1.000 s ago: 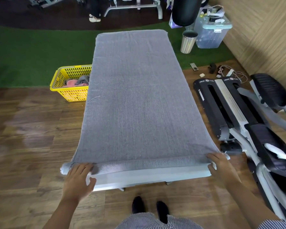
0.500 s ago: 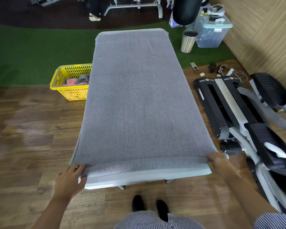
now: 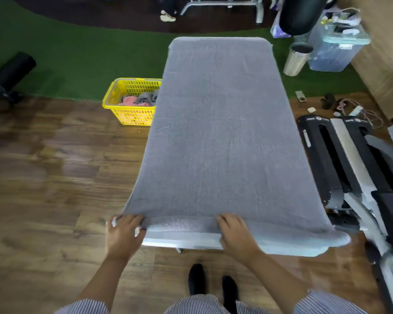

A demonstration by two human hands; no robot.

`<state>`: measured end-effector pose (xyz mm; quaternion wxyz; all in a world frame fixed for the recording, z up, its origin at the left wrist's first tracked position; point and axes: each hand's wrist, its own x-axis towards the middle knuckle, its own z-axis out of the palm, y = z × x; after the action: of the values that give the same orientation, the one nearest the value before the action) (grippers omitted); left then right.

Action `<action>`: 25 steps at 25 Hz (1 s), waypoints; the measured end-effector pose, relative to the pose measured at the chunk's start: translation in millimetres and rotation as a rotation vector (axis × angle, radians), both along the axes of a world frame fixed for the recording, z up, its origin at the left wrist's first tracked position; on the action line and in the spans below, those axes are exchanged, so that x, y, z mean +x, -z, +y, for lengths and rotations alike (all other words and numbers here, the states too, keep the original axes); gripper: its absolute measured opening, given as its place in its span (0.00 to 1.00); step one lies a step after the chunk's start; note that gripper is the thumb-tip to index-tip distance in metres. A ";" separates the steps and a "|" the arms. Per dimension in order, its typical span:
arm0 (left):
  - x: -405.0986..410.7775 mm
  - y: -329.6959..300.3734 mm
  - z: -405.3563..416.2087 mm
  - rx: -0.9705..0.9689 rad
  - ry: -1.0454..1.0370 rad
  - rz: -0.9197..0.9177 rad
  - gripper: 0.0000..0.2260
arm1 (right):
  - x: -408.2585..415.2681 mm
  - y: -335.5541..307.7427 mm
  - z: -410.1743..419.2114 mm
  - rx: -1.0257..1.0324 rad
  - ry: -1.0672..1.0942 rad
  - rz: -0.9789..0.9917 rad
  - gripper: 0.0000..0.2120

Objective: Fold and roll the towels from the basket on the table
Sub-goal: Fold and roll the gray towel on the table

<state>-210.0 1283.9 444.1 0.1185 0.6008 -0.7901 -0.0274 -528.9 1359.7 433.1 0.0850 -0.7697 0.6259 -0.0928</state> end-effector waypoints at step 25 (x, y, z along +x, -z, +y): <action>41.3 -24.8 -43.6 0.686 -0.838 0.312 0.15 | 176.6 2.2 -64.6 -0.094 -0.323 0.014 0.24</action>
<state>-168.7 1240.3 468.9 0.0326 0.8564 -0.4028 -0.3215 -352.3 1295.1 430.9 0.0586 -0.8641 0.4894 -0.1017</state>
